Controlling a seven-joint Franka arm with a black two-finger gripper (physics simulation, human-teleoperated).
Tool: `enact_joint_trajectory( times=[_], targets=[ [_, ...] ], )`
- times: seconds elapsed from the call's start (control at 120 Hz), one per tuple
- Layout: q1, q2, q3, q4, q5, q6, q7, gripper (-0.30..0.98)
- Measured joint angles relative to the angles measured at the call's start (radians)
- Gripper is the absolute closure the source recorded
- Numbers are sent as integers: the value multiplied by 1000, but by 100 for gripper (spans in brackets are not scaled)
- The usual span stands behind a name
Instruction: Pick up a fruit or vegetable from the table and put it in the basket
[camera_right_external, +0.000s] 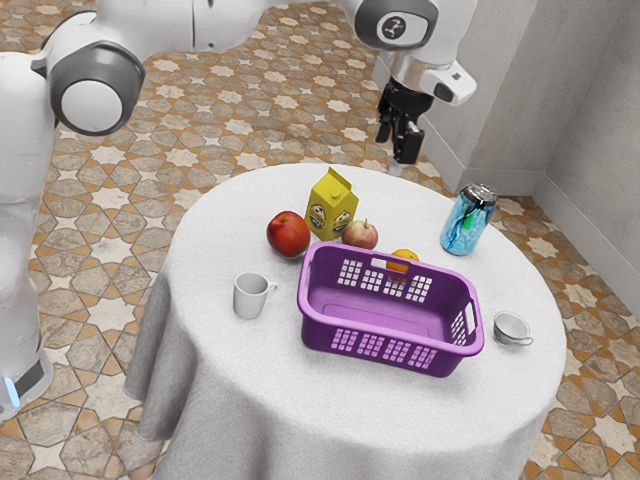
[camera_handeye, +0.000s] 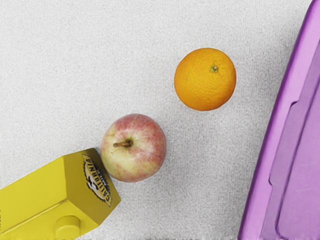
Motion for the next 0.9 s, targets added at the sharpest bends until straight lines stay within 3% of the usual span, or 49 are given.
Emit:
enact_joint_trajectory(
  times=[0.258,0.6,0.692,0.8,0.9],
  targets=[
    [1,-5,23,0,-10,-15,25,0],
    [-10,4,-48,0,-43,9,39,0],
    [-11,3,-36,-9,-63,9,42,0],
    [-8,3,4,-39,-134,9,55,0],
    [-7,5,-11,-46,-120,7,104,0]
  ],
)
